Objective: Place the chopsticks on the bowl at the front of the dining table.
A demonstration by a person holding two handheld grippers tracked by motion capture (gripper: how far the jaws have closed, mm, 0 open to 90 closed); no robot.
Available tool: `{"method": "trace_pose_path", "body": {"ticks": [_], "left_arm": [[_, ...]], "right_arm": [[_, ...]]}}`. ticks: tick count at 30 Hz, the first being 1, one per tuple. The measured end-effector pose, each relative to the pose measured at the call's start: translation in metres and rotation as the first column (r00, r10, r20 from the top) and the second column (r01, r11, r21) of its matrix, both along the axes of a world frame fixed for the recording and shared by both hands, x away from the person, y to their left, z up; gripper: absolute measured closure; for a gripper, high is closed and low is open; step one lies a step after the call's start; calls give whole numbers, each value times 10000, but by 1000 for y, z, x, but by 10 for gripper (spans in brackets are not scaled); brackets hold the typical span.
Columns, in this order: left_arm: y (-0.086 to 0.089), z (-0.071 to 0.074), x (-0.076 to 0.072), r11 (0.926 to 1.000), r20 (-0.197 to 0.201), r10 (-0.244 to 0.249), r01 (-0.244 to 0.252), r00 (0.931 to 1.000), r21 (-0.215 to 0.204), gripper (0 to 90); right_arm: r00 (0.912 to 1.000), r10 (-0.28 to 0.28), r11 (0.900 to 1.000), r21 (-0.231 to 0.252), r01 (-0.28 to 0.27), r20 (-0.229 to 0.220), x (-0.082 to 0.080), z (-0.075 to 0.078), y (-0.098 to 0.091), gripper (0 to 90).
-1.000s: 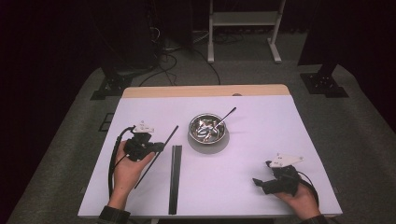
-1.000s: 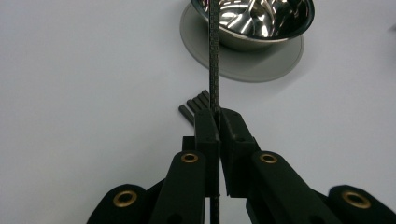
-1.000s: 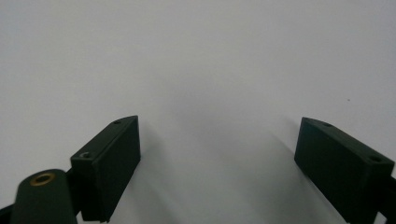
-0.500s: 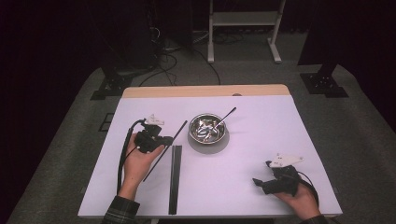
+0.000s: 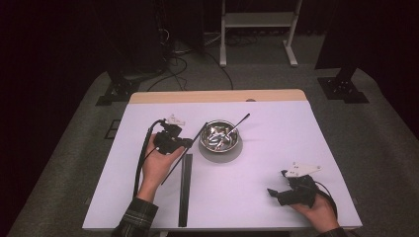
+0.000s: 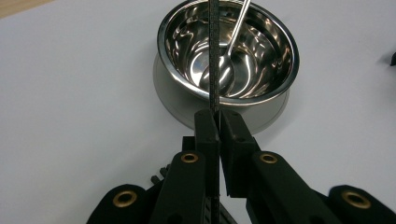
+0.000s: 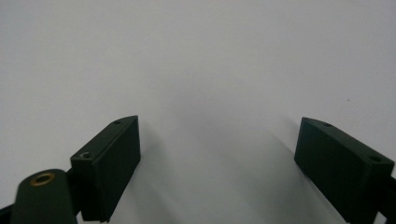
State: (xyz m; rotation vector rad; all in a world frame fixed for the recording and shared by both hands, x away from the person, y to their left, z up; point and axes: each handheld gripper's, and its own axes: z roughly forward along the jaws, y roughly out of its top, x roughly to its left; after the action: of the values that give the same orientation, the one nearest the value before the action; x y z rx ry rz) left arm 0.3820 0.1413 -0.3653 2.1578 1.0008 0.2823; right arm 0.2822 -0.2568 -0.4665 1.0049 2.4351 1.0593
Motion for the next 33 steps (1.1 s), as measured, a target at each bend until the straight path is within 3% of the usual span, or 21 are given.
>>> {"method": "trace_pose_path", "body": {"ticks": [17,33], "left_arm": [[-33,-1,25,9999,-125,-115,116,9999,51,868],[-58,-12,46,9997,-411,-193,188,9990,-132,868]], "right_arm": [[10000,-4,10000,0,4,-12,0,0,0,126],[10000,-1,10000,9,1,-12,0,0,0,126]]}}
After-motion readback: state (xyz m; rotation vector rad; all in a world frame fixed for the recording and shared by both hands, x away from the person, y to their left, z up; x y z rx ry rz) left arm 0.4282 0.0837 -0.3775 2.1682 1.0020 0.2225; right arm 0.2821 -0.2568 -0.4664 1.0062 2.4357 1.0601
